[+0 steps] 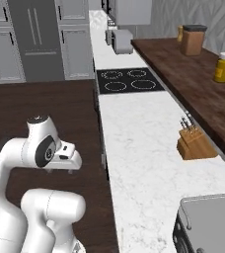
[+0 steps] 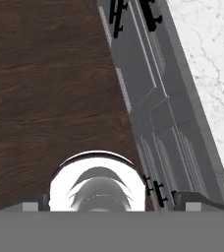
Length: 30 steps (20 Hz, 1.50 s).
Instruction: Take a straw from the drawer in front and place it inside the glass cup on the dining counter.
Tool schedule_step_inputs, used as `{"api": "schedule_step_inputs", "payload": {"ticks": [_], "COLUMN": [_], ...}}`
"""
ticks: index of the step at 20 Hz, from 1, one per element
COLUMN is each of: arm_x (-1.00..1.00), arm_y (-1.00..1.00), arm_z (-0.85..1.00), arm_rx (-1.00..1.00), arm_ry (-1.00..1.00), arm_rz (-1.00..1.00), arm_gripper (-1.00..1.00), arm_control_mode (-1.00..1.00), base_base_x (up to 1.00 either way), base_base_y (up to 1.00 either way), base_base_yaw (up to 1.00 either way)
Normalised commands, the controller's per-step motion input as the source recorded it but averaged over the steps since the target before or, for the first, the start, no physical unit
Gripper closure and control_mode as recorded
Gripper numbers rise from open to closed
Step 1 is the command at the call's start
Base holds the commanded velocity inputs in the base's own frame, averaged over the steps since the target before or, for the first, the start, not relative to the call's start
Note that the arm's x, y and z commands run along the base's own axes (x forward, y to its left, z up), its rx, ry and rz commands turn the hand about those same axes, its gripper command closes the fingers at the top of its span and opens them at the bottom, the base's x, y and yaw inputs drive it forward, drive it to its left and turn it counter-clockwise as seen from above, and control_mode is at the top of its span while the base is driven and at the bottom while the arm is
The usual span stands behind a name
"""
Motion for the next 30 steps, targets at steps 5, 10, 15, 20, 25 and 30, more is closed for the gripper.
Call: {"api": "schedule_step_inputs", "payload": {"ticks": [5, 10, 15, 20, 25, 30], "arm_x": [-0.02, 0.00, 0.02, 0.38, 0.77, 0.63], "arm_y": [0.37, 0.78, 0.61, 0.00, -0.06, 0.14], "arm_z": [-0.35, -0.47, -0.64, -0.73, -0.44, -0.29], "arm_rx": [-0.01, -0.29, -0.47, -0.40, -0.03, 0.00], "arm_ry": [-0.53, -0.67, -0.57, -0.20, 0.03, 0.12], "arm_rz": [0.03, 0.00, 0.00, 0.00, -0.06, -0.21], "arm_gripper": [-1.00, -1.00, -1.00, -1.00, -1.00, -1.00], "arm_control_mode": [-1.00, -1.00, -1.00, -1.00, -1.00, -1.00], "base_base_x": [0.00, 0.00, 0.00, 0.00, 0.00, 0.00], "base_base_y": [0.00, 0.00, 0.00, 0.00, 0.00, 0.00], "base_base_yaw": [0.00, 0.00, 0.00, 0.00, 0.00, 0.00]}}
